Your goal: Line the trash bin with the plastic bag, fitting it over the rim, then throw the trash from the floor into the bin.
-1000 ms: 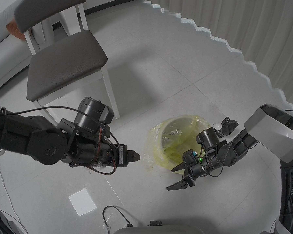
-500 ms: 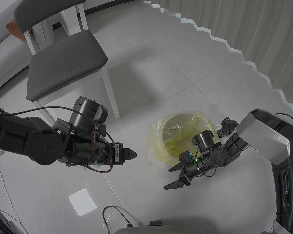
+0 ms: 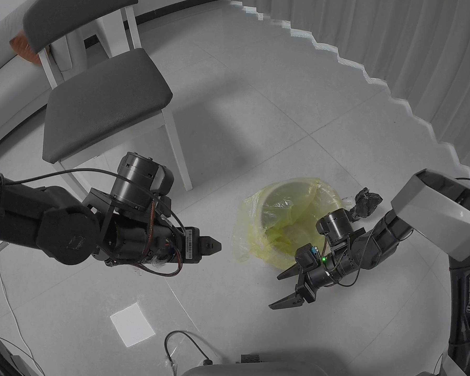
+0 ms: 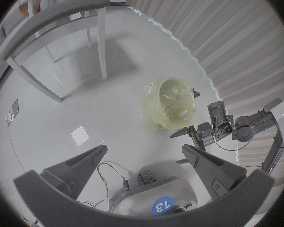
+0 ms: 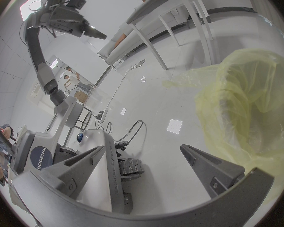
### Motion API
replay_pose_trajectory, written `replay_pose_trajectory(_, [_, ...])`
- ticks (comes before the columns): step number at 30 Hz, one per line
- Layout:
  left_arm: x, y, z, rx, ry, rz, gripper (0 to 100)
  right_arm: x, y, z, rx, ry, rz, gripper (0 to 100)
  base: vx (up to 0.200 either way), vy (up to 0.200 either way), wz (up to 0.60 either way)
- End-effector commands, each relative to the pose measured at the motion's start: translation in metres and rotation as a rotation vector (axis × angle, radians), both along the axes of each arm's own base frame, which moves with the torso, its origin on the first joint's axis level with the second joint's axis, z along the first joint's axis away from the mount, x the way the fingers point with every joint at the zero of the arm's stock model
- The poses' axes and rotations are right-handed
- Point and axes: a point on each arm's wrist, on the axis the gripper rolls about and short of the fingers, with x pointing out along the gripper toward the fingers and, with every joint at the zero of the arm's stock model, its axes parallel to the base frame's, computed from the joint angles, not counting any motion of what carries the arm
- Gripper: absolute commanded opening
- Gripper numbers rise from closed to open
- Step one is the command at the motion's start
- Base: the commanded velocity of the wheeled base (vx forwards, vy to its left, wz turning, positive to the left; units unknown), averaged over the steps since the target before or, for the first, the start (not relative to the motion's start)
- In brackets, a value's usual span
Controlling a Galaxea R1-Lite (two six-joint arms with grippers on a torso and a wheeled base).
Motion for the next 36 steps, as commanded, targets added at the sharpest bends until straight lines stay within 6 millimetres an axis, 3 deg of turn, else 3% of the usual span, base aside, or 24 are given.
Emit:
replay_pose_trajectory(1, [0.003, -0.012, 0.002, -0.003, -0.013, -0.022, 100, -0.017, -0.019, 0.044, 0.026, -0.072, -0.020, 100, 0.000, 0.000, 0.00])
replay_pose_trajectory(4, [-0.001, -0.024, 0.011, -0.014, -0.051, -0.024, 100, -0.026, -0.039, 0.071, 0.043, -0.119, -0.069, 100, 0.000, 0.000, 0.00])
replay_pose_trajectory(5, [-0.001, -0.024, 0.011, -0.014, -0.051, -0.024, 100, -0.026, -0.039, 0.071, 0.043, -0.119, -0.069, 100, 0.000, 0.000, 0.00])
replay_pose_trajectory(7, [-0.003, -0.032, 0.019, -0.051, -0.062, 0.006, 100, -0.039, -0.066, 0.095, 0.053, -0.159, -0.144, 100, 0.000, 0.000, 0.00])
replay_pose_trajectory(9, [-0.003, -0.033, 0.020, -0.060, -0.063, 0.010, 100, -0.042, -0.074, 0.099, 0.053, -0.164, -0.168, 100, 0.000, 0.000, 0.00])
replay_pose_trajectory(12, [0.007, -0.037, 0.018, -0.086, -0.063, 0.028, 100, -0.055, -0.122, 0.112, 0.037, -0.181, -0.317, 100, 0.000, 0.000, 0.00])
replay_pose_trajectory(16, [0.013, -0.043, 0.021, -0.138, -0.112, 0.024, 100, -0.063, -0.153, 0.124, 0.024, -0.181, -0.424, 100, 0.150, 0.000, 0.00])
replay_pose_trajectory(17, [0.013, -0.043, 0.021, -0.138, -0.112, 0.024, 100, -0.063, -0.153, 0.124, 0.024, -0.181, -0.424, 100, 0.200, 0.000, 0.00])
replay_pose_trajectory(21, [0.012, -0.049, 0.019, -0.144, -0.112, 0.003, 100, -0.060, -0.189, 0.126, -0.010, -0.192, -0.564, 100, 0.200, 0.000, 0.00])
replay_pose_trajectory(30, [0.008, -0.053, 0.019, -0.141, -0.110, -0.012, 100, -0.052, -0.218, 0.120, -0.066, -0.194, -0.680, 100, 0.200, 0.000, 0.00])
replay_pose_trajectory(36, [0.005, -0.053, 0.021, -0.140, -0.115, -0.015, 100, -0.033, -0.227, 0.112, -0.160, -0.205, -0.745, 100, 0.133, 0.000, 0.00])
